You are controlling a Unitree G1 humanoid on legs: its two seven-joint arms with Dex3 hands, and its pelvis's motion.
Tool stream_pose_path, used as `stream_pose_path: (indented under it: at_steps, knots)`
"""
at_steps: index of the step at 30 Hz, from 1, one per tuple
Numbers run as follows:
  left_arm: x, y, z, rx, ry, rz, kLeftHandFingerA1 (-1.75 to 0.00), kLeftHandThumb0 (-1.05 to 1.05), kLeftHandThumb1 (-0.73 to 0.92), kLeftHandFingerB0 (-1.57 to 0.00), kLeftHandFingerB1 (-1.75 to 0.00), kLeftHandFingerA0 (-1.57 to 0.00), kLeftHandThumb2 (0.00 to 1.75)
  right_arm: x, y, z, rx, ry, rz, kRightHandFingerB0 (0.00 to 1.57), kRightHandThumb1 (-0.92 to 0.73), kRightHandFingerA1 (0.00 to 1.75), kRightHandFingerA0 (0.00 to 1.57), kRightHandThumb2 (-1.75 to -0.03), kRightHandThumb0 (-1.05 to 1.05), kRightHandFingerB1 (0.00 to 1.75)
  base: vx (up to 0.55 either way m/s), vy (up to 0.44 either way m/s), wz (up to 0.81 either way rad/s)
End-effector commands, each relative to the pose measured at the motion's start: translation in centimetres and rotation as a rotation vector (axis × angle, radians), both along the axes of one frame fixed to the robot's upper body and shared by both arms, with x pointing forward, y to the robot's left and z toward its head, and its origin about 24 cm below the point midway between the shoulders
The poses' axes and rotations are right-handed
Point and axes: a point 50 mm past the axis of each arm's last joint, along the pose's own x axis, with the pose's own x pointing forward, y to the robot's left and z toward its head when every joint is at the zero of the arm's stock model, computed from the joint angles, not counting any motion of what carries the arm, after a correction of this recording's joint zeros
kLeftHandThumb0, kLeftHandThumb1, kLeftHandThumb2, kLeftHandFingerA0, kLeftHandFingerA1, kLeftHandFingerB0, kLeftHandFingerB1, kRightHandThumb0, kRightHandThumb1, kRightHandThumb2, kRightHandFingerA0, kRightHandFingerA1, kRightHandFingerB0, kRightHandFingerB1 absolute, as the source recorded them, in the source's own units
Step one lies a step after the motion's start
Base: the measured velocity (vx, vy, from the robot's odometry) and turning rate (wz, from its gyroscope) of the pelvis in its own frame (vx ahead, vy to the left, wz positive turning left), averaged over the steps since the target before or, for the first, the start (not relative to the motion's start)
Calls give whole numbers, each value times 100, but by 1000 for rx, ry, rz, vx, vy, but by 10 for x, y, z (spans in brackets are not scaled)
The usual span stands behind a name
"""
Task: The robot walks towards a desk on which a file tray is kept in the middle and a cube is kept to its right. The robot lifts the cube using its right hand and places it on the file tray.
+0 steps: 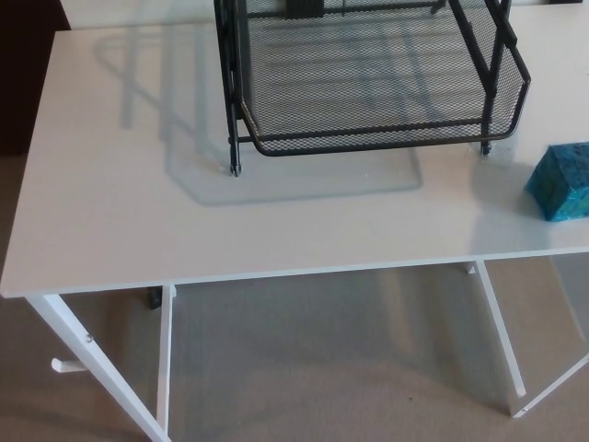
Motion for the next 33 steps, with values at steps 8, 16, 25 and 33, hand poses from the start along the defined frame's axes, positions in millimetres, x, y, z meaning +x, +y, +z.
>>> stream_pose_path:
  at_steps: [8, 16, 25, 33]
  knots:
    - [0, 6, 6, 21, -27, -33, -96, -105, 69, -22, -77, -51, 128, 7, 12, -12, -3, 58, -7, 3, -63, 46, 18, -58, -71, 27, 0, 0, 0]
    - [-1, 5, 5, 36, -18, -46, -95, -101, 66, -21, -75, -53, 125, 4, 11, -31, 39, 119, -48, 2, -44, 38, 0, -85, -67, 27, 0, 0, 0]
    - [-2, 5, 4, 34, -5, -40, -104, -105, 92, -23, -88, -40, 72, -1, 12, -48, -26, 186, -22, 3, -62, 42, 10, -61, -67, 21, 0, 0, 0]
    - [4, 5, 6, 35, -14, -43, -101, -105, 92, -24, -85, -41, 71, -2, 12, -56, 9, 215, -77, 0, -44, 45, 3, -84, -68, 28, 0, 0, 0]
